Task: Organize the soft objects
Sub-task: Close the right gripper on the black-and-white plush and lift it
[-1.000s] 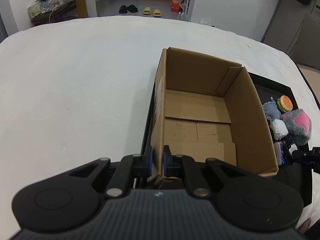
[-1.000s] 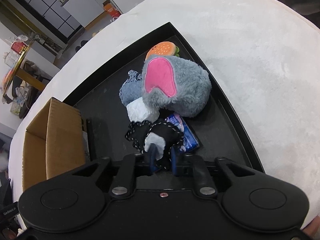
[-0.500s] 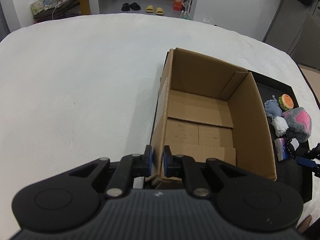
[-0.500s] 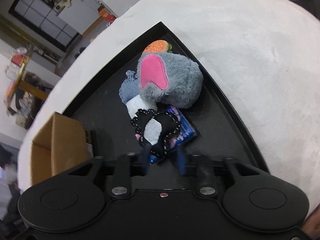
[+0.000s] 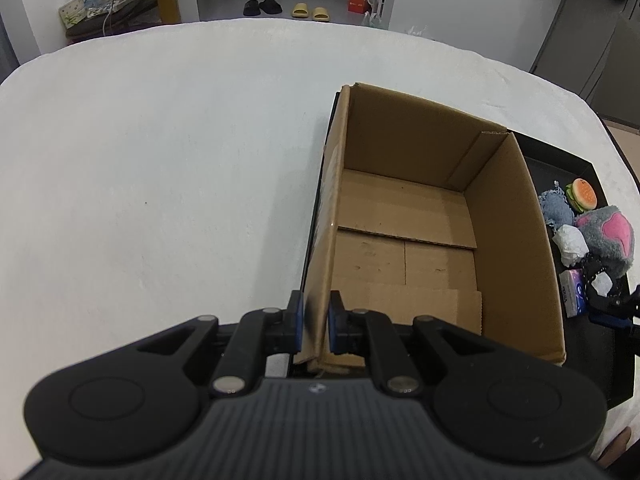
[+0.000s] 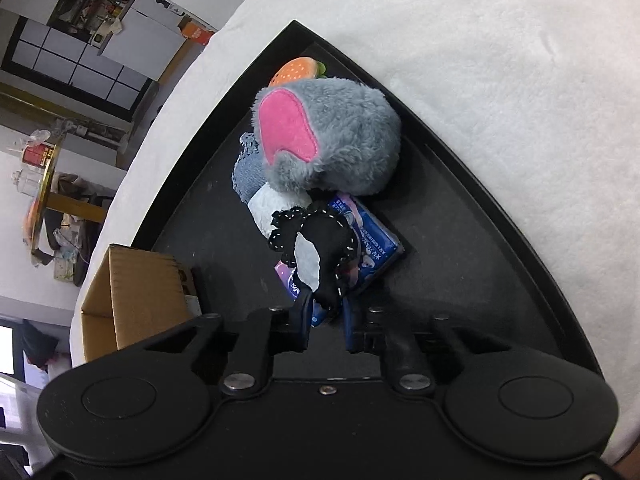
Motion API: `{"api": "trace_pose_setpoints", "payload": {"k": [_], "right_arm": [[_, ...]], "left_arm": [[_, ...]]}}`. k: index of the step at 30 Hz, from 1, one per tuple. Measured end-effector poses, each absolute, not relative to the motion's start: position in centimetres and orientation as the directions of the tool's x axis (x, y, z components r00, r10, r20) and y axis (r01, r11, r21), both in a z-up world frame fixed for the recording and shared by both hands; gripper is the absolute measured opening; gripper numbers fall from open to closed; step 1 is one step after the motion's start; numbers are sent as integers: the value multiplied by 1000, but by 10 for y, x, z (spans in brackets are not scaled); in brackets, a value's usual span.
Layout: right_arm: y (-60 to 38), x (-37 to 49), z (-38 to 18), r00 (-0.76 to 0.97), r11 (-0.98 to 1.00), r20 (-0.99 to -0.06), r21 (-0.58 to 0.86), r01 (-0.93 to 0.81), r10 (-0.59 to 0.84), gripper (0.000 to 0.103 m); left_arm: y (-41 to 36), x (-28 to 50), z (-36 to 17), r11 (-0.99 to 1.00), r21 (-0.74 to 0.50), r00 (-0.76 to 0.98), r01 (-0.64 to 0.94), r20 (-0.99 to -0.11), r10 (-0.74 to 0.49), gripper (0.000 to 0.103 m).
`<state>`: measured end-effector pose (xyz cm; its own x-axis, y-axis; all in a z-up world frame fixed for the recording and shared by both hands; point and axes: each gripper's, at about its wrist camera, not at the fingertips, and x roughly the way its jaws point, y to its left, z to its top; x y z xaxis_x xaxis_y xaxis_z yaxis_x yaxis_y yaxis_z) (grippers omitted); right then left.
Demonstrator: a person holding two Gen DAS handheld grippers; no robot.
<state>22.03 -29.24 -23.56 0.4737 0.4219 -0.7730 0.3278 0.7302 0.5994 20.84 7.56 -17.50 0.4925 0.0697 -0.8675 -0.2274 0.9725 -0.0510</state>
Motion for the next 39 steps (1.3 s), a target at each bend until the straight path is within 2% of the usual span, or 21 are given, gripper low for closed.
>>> {"api": "trace_pose_setpoints", "payload": {"k": [10,12,22,25,29,30,39], "right_arm": [[-291,206,-232,449,756,-787,579,305,422,8],[-291,204,-232,442,758,-789,579,301,427,8],[-285,210,-232,431,729,-754,631,265,496,9],[-285,213,-234,423,733,-760,626,267,494,22],[-282,214,-230,440,748,-760,615,249,479,52],[-282,214,-229,445,747,-757,618,247,479,55],[-297,217,-236,475,715,-761,619,325,442,55]], "left_arm": [[72,204,-172,975,-24,491,-220,-866,90,12],[72,203,-173,975,-34,490,-219,-868,80,9],[75,199,-171,979,-51,515,-195,-855,58,10],[77,199,-172,978,-53,508,-202,-859,59,10],[79,201,-173,975,-64,494,-214,-868,52,10],[79,202,-173,975,-61,492,-213,-869,53,10],[75,202,-173,976,-45,495,-215,-866,69,10]]}}
